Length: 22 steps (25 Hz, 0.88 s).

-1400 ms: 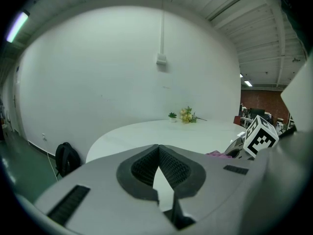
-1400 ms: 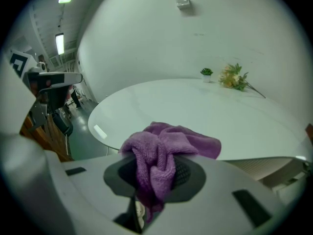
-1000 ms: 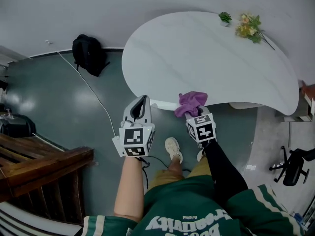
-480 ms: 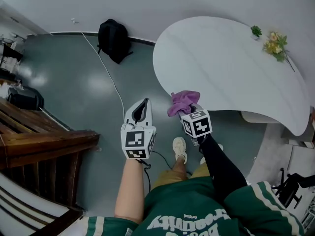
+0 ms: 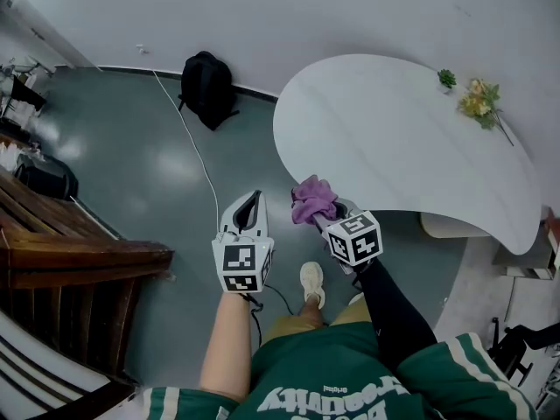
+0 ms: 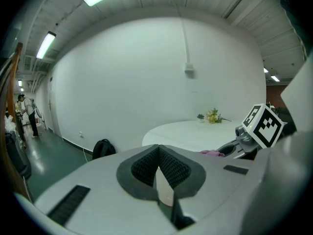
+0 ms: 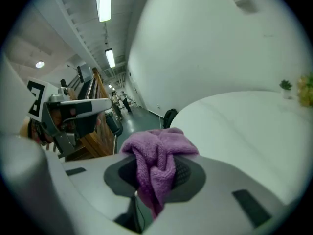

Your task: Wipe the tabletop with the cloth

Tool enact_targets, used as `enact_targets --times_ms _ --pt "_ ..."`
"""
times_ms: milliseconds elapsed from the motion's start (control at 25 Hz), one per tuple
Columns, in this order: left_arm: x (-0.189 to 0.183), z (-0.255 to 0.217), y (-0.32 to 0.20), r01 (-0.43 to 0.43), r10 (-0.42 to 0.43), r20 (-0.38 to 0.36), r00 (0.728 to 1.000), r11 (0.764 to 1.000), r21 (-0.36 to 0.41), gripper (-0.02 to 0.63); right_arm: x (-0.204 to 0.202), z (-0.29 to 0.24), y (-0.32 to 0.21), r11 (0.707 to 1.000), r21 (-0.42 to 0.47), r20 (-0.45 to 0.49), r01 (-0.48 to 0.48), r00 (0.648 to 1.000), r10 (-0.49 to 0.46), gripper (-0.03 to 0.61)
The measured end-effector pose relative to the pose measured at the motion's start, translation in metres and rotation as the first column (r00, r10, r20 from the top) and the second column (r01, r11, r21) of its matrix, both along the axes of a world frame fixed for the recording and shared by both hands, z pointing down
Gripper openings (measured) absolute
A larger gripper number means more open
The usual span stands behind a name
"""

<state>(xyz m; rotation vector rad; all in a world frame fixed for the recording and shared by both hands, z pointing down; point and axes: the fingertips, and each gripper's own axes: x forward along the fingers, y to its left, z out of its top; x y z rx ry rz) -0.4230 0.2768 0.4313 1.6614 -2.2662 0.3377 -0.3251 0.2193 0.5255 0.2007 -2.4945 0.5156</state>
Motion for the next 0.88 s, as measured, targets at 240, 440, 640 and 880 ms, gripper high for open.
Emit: enact_targets --times_ms 240,440,640,880 --pt "0.045 -0.035 -0.034 -0.121 0.120 0.060 0.991 0.993 0.012 0.000 0.044 -0.052 -0.043 0.990 0.109 0.043 -0.091 0.995 0.087 0.094" --pt "0.099 -0.063 -0.072 -0.200 0.196 0.082 0.977 0.979 0.050 0.000 0.102 -0.103 -0.088 0.958 0.228 0.093 -0.172 0.984 0.155 0.094" --pt "0.154 -0.100 -0.120 -0.257 0.247 0.100 0.964 0.960 0.108 0.000 0.173 -0.149 -0.134 0.904 0.327 0.135 -0.277 0.960 0.245 0.095" --pt "0.235 -0.137 -0.167 -0.337 0.323 0.104 0.941 0.927 0.163 0.000 0.262 -0.195 -0.179 0.842 0.379 0.208 -0.384 0.922 0.326 0.095"
